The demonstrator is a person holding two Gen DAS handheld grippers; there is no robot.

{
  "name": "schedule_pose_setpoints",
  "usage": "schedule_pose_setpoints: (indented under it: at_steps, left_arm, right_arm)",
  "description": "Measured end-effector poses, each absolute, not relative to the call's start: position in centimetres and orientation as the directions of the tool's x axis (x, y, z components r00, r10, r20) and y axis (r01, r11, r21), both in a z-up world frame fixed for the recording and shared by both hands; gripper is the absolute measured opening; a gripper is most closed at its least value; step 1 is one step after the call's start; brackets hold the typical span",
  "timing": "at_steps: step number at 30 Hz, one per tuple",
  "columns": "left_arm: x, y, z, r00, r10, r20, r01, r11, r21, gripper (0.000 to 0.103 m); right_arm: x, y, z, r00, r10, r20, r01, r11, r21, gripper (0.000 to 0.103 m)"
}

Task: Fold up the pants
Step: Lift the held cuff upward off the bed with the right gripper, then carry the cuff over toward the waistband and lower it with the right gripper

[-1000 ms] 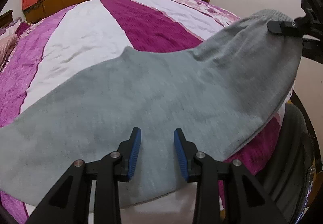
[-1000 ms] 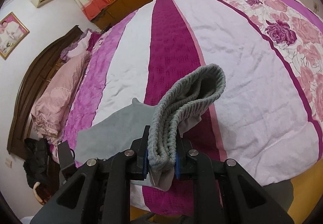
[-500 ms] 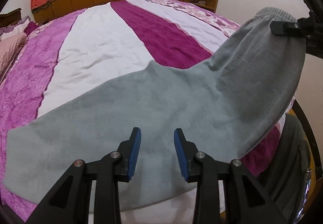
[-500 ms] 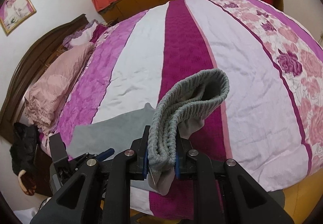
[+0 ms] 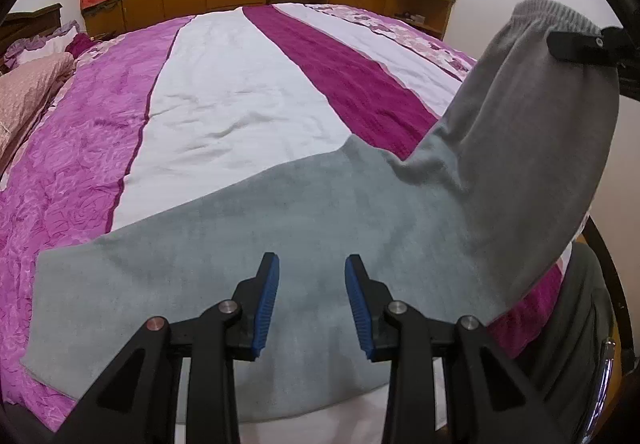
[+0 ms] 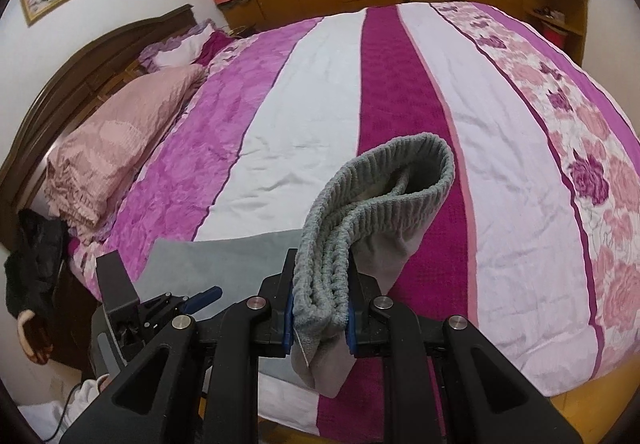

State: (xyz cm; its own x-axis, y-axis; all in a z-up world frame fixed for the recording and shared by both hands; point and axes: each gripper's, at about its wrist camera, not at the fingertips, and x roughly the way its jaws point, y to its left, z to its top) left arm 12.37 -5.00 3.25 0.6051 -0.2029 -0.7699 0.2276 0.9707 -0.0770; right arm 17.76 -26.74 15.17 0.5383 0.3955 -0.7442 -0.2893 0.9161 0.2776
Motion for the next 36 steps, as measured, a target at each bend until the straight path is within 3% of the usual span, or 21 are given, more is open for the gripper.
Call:
schedule_pose_setpoints:
  at_steps: [21, 36]
  left_arm:
    - [11.3, 5.1, 5.5, 0.660, -0.105, -0.744, 0.098, 0.994, -0.053, 0.042]
    - [10.2, 13.6, 4.5, 0.646, -0.031, -0.762, -0.024, 0.998, -0.062, 0.042]
  right_arm:
    - [17.9, -16.0, 16.8, 0.503, 0.415, -0.758, -0.428, 0.882, 0.198, 0.011]
    - [18.9, -4.2, 13.8, 0.425, 0.452, -0.785, -0.562, 0.811, 0.163, 0.011]
